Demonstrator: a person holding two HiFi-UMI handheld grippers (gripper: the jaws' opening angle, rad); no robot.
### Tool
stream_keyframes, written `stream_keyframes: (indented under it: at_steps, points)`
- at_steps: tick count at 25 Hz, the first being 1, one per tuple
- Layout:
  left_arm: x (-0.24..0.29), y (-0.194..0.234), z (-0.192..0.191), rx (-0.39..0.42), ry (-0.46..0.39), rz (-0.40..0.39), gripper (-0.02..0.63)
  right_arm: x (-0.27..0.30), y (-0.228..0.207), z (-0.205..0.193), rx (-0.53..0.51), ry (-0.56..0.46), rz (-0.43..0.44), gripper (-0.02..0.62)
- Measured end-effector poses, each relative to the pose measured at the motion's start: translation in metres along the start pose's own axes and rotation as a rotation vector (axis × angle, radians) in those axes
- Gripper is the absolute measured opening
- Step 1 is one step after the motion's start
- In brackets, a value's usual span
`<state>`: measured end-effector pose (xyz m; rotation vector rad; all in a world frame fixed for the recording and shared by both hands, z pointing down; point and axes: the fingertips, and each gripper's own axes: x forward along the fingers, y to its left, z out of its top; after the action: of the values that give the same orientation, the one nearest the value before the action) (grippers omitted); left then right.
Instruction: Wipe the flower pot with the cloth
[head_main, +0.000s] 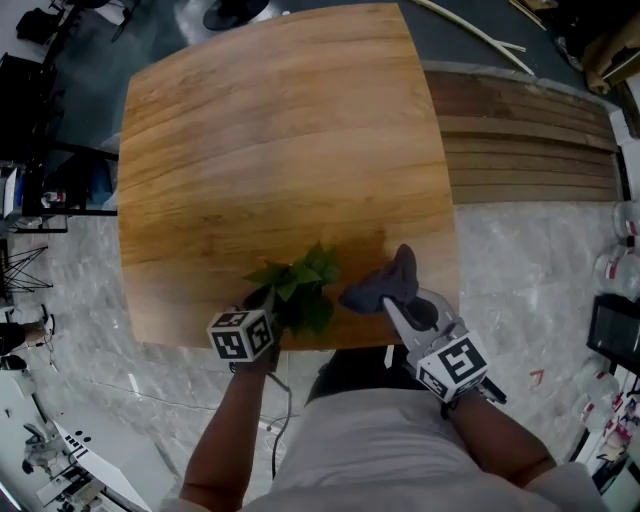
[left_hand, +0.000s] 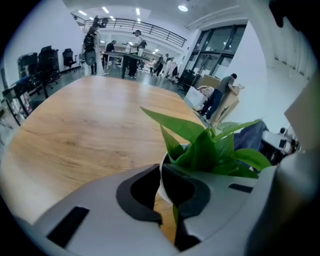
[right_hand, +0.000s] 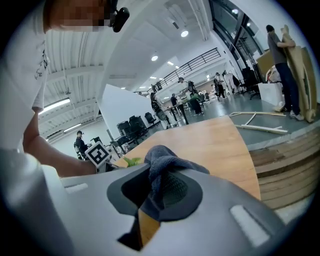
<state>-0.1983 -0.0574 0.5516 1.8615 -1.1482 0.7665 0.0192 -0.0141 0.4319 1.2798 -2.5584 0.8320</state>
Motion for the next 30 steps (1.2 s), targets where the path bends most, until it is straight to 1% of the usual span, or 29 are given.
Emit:
stream_keyframes:
  at_steps: [3, 7, 9, 11, 13, 16, 18, 20, 21, 23, 27, 30]
  points:
    - [-0.002, 0.008, -0.004, -0.095, -0.018, -0.025, 0.021, 0.023, 0.007, -0.020, -0.037, 0.054, 0.048, 0.031]
    - [0.004, 0.013, -0.025, -0.232, -0.013, -0.081, 0.015, 0.058, 0.014, -0.061, -0.097, 0.123, 0.127, 0.031]
    - [0.005, 0.014, -0.034, -0.276, -0.017, -0.100, 0.015, 0.076, 0.019, -0.085, -0.098, 0.162, 0.162, 0.031]
    - [0.007, 0.016, -0.040, -0.310, -0.017, -0.115, 0.015, 0.095, 0.033, -0.099, -0.099, 0.184, 0.205, 0.031]
    - [0.009, 0.021, -0.047, -0.339, -0.014, -0.122, 0.017, 0.111, 0.052, -0.101, -0.107, 0.183, 0.249, 0.031]
    - [0.012, 0.031, -0.057, -0.399, -0.012, -0.124, 0.017, 0.120, 0.081, -0.091, -0.134, 0.155, 0.316, 0.031]
    - [0.014, 0.033, -0.061, -0.438, -0.010, -0.136, 0.018, 0.118, 0.106, -0.082, -0.175, 0.131, 0.402, 0.031]
    - [0.015, 0.033, -0.062, -0.448, -0.009, -0.142, 0.020, 0.113, 0.132, -0.080, -0.227, 0.122, 0.497, 0.032]
    - [0.016, 0.032, -0.063, -0.452, -0.005, -0.146, 0.020, 0.112, 0.140, -0.083, -0.243, 0.125, 0.528, 0.031]
    - [0.017, 0.032, -0.064, -0.453, 0.000, -0.148, 0.021, 0.113, 0.135, -0.098, -0.234, 0.147, 0.537, 0.031]
    - [0.021, 0.040, -0.069, -0.460, -0.007, -0.138, 0.025, 0.111, 0.090, -0.146, -0.189, 0.273, 0.467, 0.031]
    - [0.021, 0.045, -0.066, -0.447, -0.017, -0.129, 0.025, 0.113, 0.073, -0.174, -0.192, 0.344, 0.427, 0.031]
